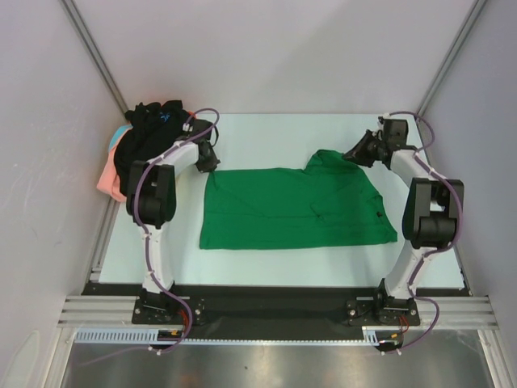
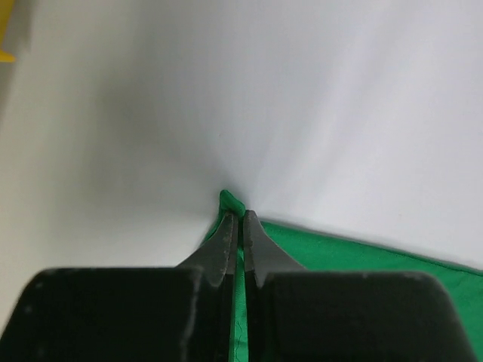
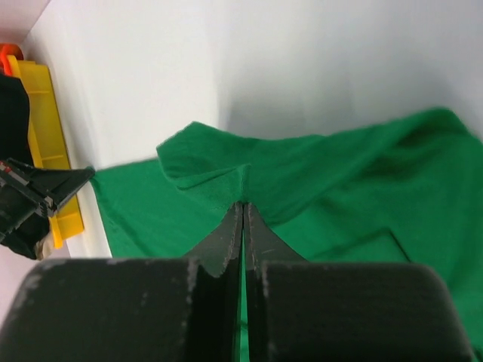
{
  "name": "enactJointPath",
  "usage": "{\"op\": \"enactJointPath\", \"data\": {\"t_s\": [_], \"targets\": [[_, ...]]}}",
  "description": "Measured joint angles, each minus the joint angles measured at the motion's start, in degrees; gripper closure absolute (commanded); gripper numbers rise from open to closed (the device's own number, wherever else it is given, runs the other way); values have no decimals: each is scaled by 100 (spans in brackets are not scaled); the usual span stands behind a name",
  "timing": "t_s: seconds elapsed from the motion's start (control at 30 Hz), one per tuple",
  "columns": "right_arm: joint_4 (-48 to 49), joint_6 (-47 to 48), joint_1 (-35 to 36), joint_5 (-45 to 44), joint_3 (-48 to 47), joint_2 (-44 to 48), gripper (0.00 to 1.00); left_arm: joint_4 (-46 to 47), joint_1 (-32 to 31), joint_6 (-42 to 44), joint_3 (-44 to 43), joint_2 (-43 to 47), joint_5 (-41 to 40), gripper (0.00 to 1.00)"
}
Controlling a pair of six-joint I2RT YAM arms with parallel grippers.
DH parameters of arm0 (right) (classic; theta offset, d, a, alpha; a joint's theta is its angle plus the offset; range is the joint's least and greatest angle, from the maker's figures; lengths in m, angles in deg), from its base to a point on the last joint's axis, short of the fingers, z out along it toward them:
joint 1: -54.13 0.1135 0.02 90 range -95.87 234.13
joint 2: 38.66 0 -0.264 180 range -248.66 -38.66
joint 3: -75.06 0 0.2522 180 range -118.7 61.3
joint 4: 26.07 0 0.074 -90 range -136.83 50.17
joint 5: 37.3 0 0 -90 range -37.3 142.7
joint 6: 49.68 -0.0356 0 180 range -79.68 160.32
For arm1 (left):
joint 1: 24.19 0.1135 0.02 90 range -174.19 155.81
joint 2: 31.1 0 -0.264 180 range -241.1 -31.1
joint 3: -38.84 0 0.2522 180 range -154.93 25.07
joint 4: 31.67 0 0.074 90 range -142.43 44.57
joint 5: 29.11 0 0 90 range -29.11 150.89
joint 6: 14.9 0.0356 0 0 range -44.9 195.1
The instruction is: Fold and stack the t-shirts
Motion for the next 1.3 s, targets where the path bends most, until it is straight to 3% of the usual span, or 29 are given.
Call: {"op": "enactJointPath", "data": {"t_s": [0.4, 0.83, 1.3], "targets": [[702, 4, -389, -433, 2297, 1941, 100, 162, -15, 0, 1449, 1019, 111, 100], [848, -15, -684, -1008, 3530, 3947, 100, 599, -118, 55, 2514, 2015, 81, 100], [789, -61, -892, -1167, 4295, 4441, 100, 914, -601, 387, 2763, 3016, -723, 100]]}}
